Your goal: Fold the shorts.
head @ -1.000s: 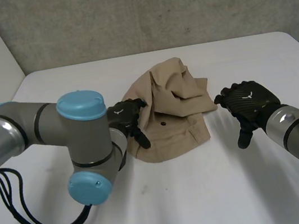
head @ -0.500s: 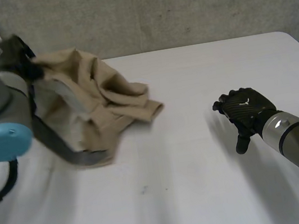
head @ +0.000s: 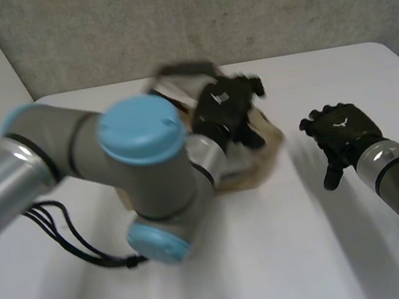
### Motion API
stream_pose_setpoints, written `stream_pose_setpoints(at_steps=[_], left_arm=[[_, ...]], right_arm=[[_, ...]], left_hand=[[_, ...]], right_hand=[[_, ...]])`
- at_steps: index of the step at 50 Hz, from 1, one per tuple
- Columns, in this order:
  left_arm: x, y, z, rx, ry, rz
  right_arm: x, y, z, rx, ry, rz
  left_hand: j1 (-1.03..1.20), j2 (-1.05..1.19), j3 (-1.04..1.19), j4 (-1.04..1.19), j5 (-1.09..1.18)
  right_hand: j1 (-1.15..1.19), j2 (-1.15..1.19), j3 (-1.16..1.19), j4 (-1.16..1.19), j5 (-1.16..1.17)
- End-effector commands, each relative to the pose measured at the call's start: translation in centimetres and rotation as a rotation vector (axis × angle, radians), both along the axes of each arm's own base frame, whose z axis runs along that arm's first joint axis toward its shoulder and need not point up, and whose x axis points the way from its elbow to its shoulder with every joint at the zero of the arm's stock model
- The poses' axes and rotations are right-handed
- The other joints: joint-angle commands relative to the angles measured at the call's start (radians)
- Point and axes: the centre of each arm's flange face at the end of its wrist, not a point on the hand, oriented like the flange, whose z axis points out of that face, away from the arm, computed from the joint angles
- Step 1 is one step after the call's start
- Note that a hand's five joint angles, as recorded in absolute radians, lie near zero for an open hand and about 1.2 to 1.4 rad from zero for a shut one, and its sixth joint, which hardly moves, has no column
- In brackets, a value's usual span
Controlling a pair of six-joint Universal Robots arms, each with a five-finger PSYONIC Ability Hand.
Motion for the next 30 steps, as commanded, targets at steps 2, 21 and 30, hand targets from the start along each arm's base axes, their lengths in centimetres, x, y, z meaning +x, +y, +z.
stream_pose_setpoints(at_steps=[2, 21, 30], left_arm=[[1.2, 3.1, -2.1, 0.106, -0.133, -0.034], [11.9, -1.4, 7.2, -0.045, 0.004, 0.268], [15.5, -5.4, 4.2, 0.022, -0.065, 0.404]], right_arm=[[-2.0, -2.1, 0.8, -0.048, -0.004, -0.096], [0.0, 0.5, 4.3, -0.082, -0.017, 0.14], [4.3, 4.9, 4.4, -0.059, -0.036, 0.406]], left_hand=[[-0.134, -0.147, -0.152, -0.14, -0.137], [-0.226, -0.238, -0.243, -0.232, -0.228], [-0.214, -0.227, -0.232, -0.22, -0.216]], right_hand=[[-0.029, -0.05, -0.041, -0.064, -0.072], [-0.029, -0.05, -0.041, -0.064, -0.072], [-0.008, -0.028, -0.019, -0.042, -0.05]])
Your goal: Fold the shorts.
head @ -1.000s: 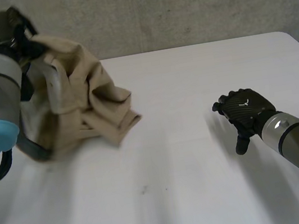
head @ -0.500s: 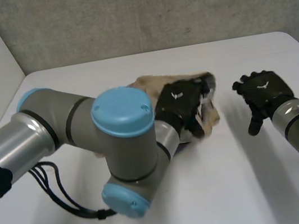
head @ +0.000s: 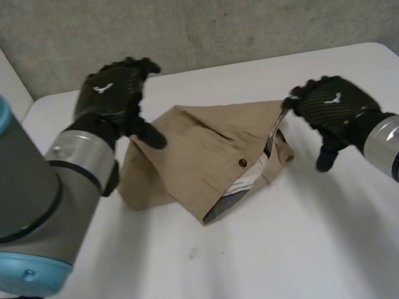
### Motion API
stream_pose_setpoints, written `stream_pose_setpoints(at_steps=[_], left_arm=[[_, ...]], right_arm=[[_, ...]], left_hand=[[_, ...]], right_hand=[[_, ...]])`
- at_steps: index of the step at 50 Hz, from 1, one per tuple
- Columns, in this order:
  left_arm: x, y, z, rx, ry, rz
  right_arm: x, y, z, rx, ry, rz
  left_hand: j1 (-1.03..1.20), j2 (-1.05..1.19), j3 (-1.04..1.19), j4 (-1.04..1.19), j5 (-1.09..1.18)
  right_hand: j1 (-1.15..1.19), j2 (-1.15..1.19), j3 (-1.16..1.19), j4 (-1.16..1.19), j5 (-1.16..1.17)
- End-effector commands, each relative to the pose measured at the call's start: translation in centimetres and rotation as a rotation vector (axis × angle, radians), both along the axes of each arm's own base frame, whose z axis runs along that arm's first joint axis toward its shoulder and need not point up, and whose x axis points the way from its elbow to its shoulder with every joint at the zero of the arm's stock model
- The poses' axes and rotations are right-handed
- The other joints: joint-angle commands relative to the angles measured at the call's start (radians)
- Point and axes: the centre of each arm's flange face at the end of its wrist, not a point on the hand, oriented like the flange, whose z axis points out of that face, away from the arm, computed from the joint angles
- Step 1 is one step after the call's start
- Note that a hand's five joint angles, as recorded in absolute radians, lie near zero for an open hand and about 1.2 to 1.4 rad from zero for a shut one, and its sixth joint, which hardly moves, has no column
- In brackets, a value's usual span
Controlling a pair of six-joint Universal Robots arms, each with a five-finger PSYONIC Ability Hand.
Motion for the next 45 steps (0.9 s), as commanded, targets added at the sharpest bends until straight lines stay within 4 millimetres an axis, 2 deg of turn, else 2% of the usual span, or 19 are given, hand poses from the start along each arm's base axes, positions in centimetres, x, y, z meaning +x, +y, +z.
stream_pose_setpoints(at_steps=[1, 2, 5, 8, 9, 14, 15, 19, 22, 24, 30, 33, 38, 41, 42, 43, 45], left_arm=[[2.5, -3.3, -3.2, 0.079, -0.051, 0.1], [2.8, -4.0, -4.7, 0.114, -0.07, 0.117], [3.5, -5.4, -6.9, 0.168, -0.098, 0.148], [4.0, -6.0, -8.2, 0.198, -0.122, 0.165], [4.2, -6.3, -9.1, 0.218, -0.136, 0.172], [4.2, -6.3, -11.0, 0.263, -0.161, 0.172], [4.2, -6.3, -11.2, 0.268, -0.164, 0.172], [3.9, -6.0, -11.7, 0.278, -0.171, 0.161], [3.8, -5.8, -12.0, 0.284, -0.176, 0.154], [3.6, -5.7, -12.4, 0.292, -0.182, 0.149], [2.7, -5.9, -14.1, 0.294, -0.234, 0.122], [2.4, -6.3, -14.8, 0.284, -0.272, 0.112], [2.2, -7.0, -15.7, 0.256, -0.348, 0.113], [2.2, -7.5, -15.4, 0.218, -0.374, 0.155], [2.1, -7.6, -15.4, 0.208, -0.377, 0.169], [2.0, -7.9, -15.0, 0.183, -0.375, 0.195], [1.9, -8.1, -14.7, 0.164, -0.37, 0.221]], right_arm=[[3.4, 3.1, -0.9, 0.021, 0.013, 0.186], [3.9, 3.3, -1.3, 0.024, 0.025, 0.204], [5.4, 3.7, -3.2, 0.02, 0.085, 0.263], [6.6, 3.7, -5.0, 0.013, 0.145, 0.301], [6.8, 3.6, -5.4, 0.009, 0.159, 0.303], [7.5, 1.6, -7.8, -0.005, 0.226, 0.243], [7.5, 1.2, -8.3, -0.006, 0.233, 0.229], [8.0, -0.7, -9.0, -0.04, 0.241, 0.162], [8.2, -1.5, -8.7, -0.063, 0.239, 0.134], [8.2, -2.0, -8.2, -0.078, 0.23, 0.124], [8.0, -2.0, -6.8, -0.073, 0.174, 0.097], [7.6, -2.1, -4.6, -0.046, 0.054, 0.05], [4.4, -5.0, -1.1, 0.05, -0.236, -0.113], [2.9, -6.1, 0.2, 0.083, -0.35, -0.171], [1.8, -6.8, 0.7, 0.107, -0.409, -0.21], [1.3, -7.2, 0.8, 0.117, -0.433, -0.231], [0.1, -8.0, 0.8, 0.139, -0.46, -0.271]], left_hand=[[-0.016, -0.002, -0.012, -0.001, 0.014], [-0.013, 0.001, -0.009, 0.002, 0.017], [-0.001, 0.013, 0.002, 0.014, 0.029], [0.01, 0.025, 0.014, 0.025, 0.04], [0.028, 0.042, 0.032, 0.043, 0.058], [0.054, 0.069, 0.058, 0.07, 0.084], [0.057, 0.072, 0.061, 0.072, 0.087], [0.072, 0.086, 0.076, 0.087, 0.102], [0.084, 0.098, 0.087, 0.099, 0.114], [0.084, 0.098, 0.087, 0.099, 0.114], [0.113, 0.127, 0.117, 0.128, 0.143], [0.122, 0.136, 0.126, 0.137, 0.152], [0.216, 0.23, 0.219, 0.231, 0.246], [0.4, 0.415, 0.404, 0.415, 0.43], [0.471, 0.485, 0.474, 0.486, 0.501], [0.634, 0.648, 0.638, 0.649, 0.664], [0.82, 0.834, 0.823, 0.835, 0.85]], right_hand=[[0.013, -0.008, 0.001, -0.022, -0.029], [0.025, 0.004, 0.013, -0.01, -0.017], [0.031, 0.01, 0.019, -0.004, -0.011], [0.034, 0.013, 0.022, -0.001, -0.008], [0.034, 0.013, 0.022, -0.001, -0.008], [0.066, 0.045, 0.054, 0.031, 0.024], [0.092, 0.072, 0.08, 0.058, 0.05], [0.47, 0.45, 0.458, 0.436, 0.428], [0.781, 0.761, 0.77, 0.747, 0.739], [1.19, 1.169, 1.178, 1.155, 1.148], [1.192, 1.172, 1.181, 1.158, 1.15], [1.192, 1.172, 1.181, 1.158, 1.15], [1.192, 1.172, 1.181, 1.158, 1.15], [1.192, 1.172, 1.181, 1.158, 1.15], [1.192, 1.172, 1.181, 1.158, 1.15], [1.192, 1.172, 1.181, 1.158, 1.15], [1.192, 1.172, 1.181, 1.158, 1.15]])
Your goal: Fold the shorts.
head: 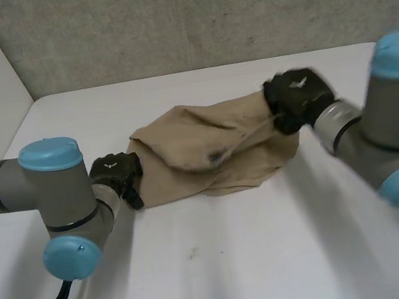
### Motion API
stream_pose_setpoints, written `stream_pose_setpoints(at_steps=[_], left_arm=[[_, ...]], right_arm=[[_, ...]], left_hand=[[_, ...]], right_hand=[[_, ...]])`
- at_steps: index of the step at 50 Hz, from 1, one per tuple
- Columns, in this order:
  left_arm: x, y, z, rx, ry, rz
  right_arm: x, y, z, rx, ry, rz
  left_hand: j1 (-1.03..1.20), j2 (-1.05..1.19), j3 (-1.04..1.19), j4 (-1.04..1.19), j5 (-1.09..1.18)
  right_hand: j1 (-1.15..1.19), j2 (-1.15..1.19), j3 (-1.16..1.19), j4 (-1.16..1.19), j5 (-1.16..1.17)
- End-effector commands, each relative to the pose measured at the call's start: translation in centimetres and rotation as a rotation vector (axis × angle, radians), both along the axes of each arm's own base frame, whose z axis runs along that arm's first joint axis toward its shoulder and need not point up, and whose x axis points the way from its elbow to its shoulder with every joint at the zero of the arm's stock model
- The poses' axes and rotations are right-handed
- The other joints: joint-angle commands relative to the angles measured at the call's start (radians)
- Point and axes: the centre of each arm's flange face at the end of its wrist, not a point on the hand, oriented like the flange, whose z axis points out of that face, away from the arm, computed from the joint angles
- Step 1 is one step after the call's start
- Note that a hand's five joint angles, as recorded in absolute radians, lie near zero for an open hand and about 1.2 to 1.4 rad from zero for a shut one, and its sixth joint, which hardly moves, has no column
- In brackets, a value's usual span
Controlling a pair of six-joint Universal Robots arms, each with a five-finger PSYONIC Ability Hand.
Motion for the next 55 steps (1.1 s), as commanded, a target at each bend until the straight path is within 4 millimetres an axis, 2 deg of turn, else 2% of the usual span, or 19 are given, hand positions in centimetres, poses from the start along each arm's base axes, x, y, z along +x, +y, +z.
stream_pose_setpoints(at_steps=[1, 2, 4, 7, 12, 15, 18, 19, 23, 28, 32, 38, 40, 48, 50, 51, 52, 53, 55], left_arm=[[-0.3, -1.0, 0.8, -0.097, -0.036, 0.076], [-0.4, -1.0, 1.3, -0.116, -0.03, 0.084], [-0.6, -0.9, 1.6, -0.125, -0.027, 0.084], [-1.1, -0.2, 3.5, -0.161, -0.005, 0.066], [-0.9, 1.7, 9.4, -0.27, 0.069, 0.052], [-0.4, 3.0, 13.0, -0.342, 0.114, 0.047], [0.1, 3.9, 15.3, -0.39, 0.142, 0.049], [0.4, 4.3, 16.4, -0.415, 0.156, 0.05], [0.8, 4.8, 18.0, -0.448, 0.175, 0.04], [1.0, 4.8, 17.1, -0.418, 0.162, 0.012], [1.2, 5.5, 14.6, -0.331, 0.126, -0.014], [1.8, 7.6, 10.8, -0.201, 0.061, -0.036], [2.0, 8.1, 10.4, -0.182, 0.049, -0.039], [3.5, 10.9, 9.5, -0.072, -0.031, -0.049], [3.8, 11.7, 9.2, -0.033, -0.082, -0.067], [3.9, 11.9, 9.2, -0.025, -0.099, -0.075], [3.9, 12.0, 9.2, -0.021, -0.107, -0.079], [4.0, 12.0, 9.4, -0.026, -0.117, -0.082], [4.0, 11.9, 9.7, -0.038, -0.116, -0.081]], right_arm=[[-4.9, -3.3, 1.7, 0.108, -0.225, -0.169], [-5.1, -3.4, 1.6, 0.117, -0.228, -0.176], [-5.6, -3.4, 1.4, 0.137, -0.219, -0.184], [-5.8, -3.4, 1.2, 0.151, -0.217, -0.189], [-6.1, -3.4, 1.6, 0.153, -0.229, -0.197], [-6.3, -2.9, 3.5, 0.119, -0.254, -0.187], [-6.9, -2.4, 4.8, 0.122, -0.281, -0.184], [-7.1, -2.4, 4.9, 0.131, -0.286, -0.185], [-7.3, -1.8, 4.4, 0.207, -0.301, -0.167], [-7.6, -1.0, 2.8, 0.308, -0.293, -0.149], [-8.2, -0.5, 1.3, 0.352, -0.244, -0.128], [-9.6, 0.8, -1.4, 0.342, -0.006, -0.029], [-10.0, 1.8, -2.1, 0.35, 0.12, 0.013], [-11.0, 6.4, -1.6, 0.451, 0.49, 0.224], [-11.4, 6.4, -1.2, 0.446, 0.505, 0.222], [-11.5, 6.2, -1.0, 0.436, 0.501, 0.211], [-11.7, 5.6, -0.4, 0.401, 0.488, 0.177], [-11.7, 5.2, 0.0, 0.375, 0.473, 0.158], [-11.8, 4.4, 0.5, 0.334, 0.443, 0.122]], left_hand=[[0.594, 0.62, 0.62, 0.619, 0.622], [0.763, 0.789, 0.789, 0.788, 0.791], [0.765, 0.791, 0.791, 0.79, 0.793], [0.765, 0.791, 0.791, 0.79, 0.793], [0.765, 0.791, 0.791, 0.79, 0.793], [0.765, 0.791, 0.791, 0.79, 0.793], [0.765, 0.791, 0.791, 0.79, 0.793], [0.765, 0.791, 0.791, 0.79, 0.793], [0.765, 0.791, 0.791, 0.79, 0.793], [0.765, 0.791, 0.791, 0.79, 0.793], [0.765, 0.791, 0.791, 0.79, 0.793], [0.765, 0.791, 0.791, 0.79, 0.793], [0.765, 0.791, 0.791, 0.79, 0.793], [0.731, 0.757, 0.756, 0.755, 0.759], [0.414, 0.441, 0.44, 0.439, 0.442], [0.207, 0.233, 0.232, 0.231, 0.235], [0.056, 0.082, 0.082, 0.081, 0.084], [-0.227, -0.201, -0.201, -0.202, -0.199], [-0.28, -0.254, -0.254, -0.255, -0.252]], right_hand=[[0.413, 0.223, 0.218, 0.211, 0.246], [0.413, 0.223, 0.218, 0.211, 0.246], [0.413, 0.223, 0.218, 0.211, 0.246], [0.413, 0.223, 0.218, 0.211, 0.246], [0.413, 0.223, 0.218, 0.211, 0.246], [0.413, 0.223, 0.218, 0.211, 0.246], [0.413, 0.223, 0.218, 0.211, 0.246], [0.413, 0.223, 0.218, 0.211, 0.246], [0.413, 0.223, 0.218, 0.211, 0.246], [0.413, 0.223, 0.218, 0.211, 0.246], [0.413, 0.223, 0.218, 0.211, 0.246], [0.413, 0.223, 0.218, 0.211, 0.246], [0.413, 0.223, 0.218, 0.211, 0.246], [0.413, 0.223, 0.218, 0.211, 0.246], [-0.015, -0.205, -0.21, -0.217, -0.181], [-0.294, -0.484, -0.489, -0.496, -0.46], [-0.698, -0.888, -0.893, -0.9, -0.864], [-0.786, -0.976, -0.981, -0.988, -0.952], [-0.805, -0.995, -1.0, -1.007, -0.971]])
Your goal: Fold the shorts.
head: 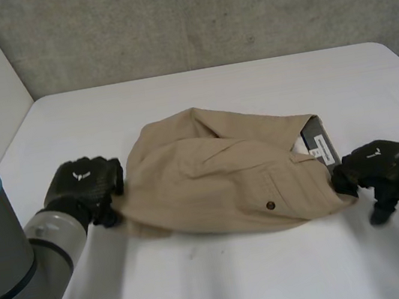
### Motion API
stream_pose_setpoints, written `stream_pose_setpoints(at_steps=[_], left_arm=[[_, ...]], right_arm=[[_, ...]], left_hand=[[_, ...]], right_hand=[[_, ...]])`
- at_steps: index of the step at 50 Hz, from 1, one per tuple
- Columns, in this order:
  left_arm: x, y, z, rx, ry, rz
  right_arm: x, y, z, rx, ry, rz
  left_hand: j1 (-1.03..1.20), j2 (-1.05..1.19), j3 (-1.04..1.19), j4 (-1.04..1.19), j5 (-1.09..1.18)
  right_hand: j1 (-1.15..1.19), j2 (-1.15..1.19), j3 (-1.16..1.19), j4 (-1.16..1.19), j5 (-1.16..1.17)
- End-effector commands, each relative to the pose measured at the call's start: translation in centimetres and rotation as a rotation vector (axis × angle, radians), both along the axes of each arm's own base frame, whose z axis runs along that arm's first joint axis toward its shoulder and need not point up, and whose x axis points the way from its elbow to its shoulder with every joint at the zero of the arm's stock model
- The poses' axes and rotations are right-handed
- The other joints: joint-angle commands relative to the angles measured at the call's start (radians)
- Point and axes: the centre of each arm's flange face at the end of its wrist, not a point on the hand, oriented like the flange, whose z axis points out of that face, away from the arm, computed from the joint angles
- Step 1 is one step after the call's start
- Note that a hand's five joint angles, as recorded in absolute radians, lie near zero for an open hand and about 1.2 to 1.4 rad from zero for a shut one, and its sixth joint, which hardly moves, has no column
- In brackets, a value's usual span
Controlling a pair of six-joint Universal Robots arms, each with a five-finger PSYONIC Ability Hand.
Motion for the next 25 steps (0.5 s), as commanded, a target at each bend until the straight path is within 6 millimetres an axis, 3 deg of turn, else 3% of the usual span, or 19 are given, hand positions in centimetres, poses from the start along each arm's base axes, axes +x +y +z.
stream_pose_setpoints(at_steps=[1, 7, 13, 18, 25], left_arm=[[0.4, 0.5, 0.6, 0.01, -0.055, -0.016], [0.0, -0.9, 2.0, -0.069, -0.009, 0.0], [-0.2, -2.9, 2.5, -0.166, 0.049, 0.031], [-0.3, -4.3, 0.5, -0.121, 0.039, 0.051], [-0.3, -5.5, -3.1, -0.008, -0.001, 0.069]], right_arm=[[-0.6, -2.3, 2.7, -0.152, -0.063, -0.093], [0.4, -2.6, 5.7, -0.299, -0.171, -0.125], [4.0, -1.5, 7.0, -0.379, -0.243, -0.062], [6.2, -0.9, 7.6, -0.445, -0.237, -0.037], [10.3, -1.3, 5.2, -0.388, -0.228, 0.047]], left_hand=[[-0.313, -0.37, -0.376, -0.371, -0.374], [-0.424, -0.482, -0.488, -0.483, -0.485], [-0.422, -0.479, -0.485, -0.48, -0.483], [-0.419, -0.476, -0.482, -0.477, -0.48], [-0.407, -0.464, -0.47, -0.465, -0.468]], right_hand=[[-0.418, -0.524, -0.531, -0.555, -0.568], [-0.389, -0.495, -0.501, -0.526, -0.539], [-0.322, -0.427, -0.434, -0.458, -0.471], [-0.316, -0.421, -0.428, -0.452, -0.465], [-0.322, -0.427, -0.434, -0.458, -0.471]])
